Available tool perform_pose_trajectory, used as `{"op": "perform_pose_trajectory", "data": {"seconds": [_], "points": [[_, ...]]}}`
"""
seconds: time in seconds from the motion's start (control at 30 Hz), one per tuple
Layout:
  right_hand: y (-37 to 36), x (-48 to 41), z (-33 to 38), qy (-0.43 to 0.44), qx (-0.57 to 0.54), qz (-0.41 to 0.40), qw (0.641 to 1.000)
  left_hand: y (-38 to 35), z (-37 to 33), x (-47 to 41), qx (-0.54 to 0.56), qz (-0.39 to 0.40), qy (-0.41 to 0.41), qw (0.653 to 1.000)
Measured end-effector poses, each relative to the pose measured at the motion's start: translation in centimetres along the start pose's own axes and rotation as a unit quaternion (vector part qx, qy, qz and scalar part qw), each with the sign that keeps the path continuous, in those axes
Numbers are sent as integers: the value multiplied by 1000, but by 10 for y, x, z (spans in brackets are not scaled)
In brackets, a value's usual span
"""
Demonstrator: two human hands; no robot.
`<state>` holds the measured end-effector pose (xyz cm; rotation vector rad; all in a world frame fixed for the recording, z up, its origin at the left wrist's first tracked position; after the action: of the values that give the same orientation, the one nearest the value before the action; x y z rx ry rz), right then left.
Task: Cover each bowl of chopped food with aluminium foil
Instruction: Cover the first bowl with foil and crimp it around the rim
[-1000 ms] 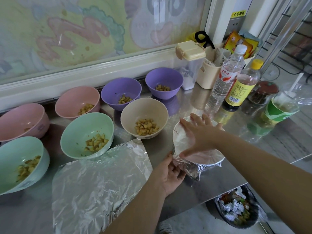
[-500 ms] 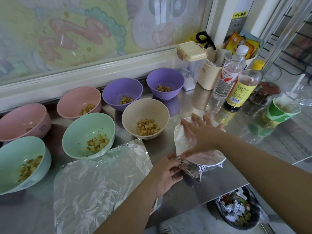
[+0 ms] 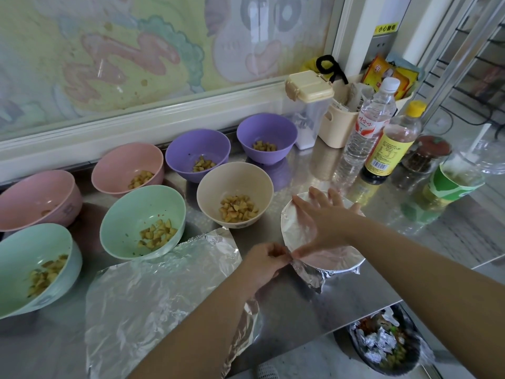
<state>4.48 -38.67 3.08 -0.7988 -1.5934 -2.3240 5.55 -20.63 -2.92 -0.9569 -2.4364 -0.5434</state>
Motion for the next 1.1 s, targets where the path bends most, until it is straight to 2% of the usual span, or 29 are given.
{"op": "perform_pose_trajectory", "data": {"seconds": [0.07, 0.17, 0.23, 0.33, 0.43, 0.53, 0.63, 0.9, 1.1], "points": [[0, 0, 0, 1, -1, -1, 1000, 2, -5, -2, 59, 20, 47, 997], [0, 0, 0, -1, -1, -3, 1000, -6, -6, 3, 202, 32, 133, 970], [-1, 0, 0, -1, -3, -5, 1000, -14, -4, 8, 286, 16, 172, 942], [-1, 0, 0, -2, 1, -6, 1000, -26, -3, 16, 412, -21, 225, 883], [-1, 0, 0, -1, 5, -9, 1000, -35, -7, 20, 480, -43, 238, 843], [-1, 0, 1, -2, 8, -8, 1000, -40, -9, 23, 508, -52, 242, 825], [-1, 2, 2, -2, 12, -9, 1000, -40, -12, 19, 506, -53, 250, 824], [-1, 3, 3, -1, 25, -33, 999, -29, -15, 7, 400, 5, 272, 875], [-2, 3, 3, -4, 23, -36, 999, -25, -18, 14, 386, -16, 212, 898]]}}
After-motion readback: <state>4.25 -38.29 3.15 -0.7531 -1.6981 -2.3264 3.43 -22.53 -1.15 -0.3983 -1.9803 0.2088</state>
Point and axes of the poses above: each hand's wrist, its own x-axis away from the middle knuckle, its own y-axis out of the back of the hand, z = x × y, the point moved 5 cm from there along -x, towards the middle knuckle, and after that the axes turned 10 degrees about -x, right-handed, at the moved point
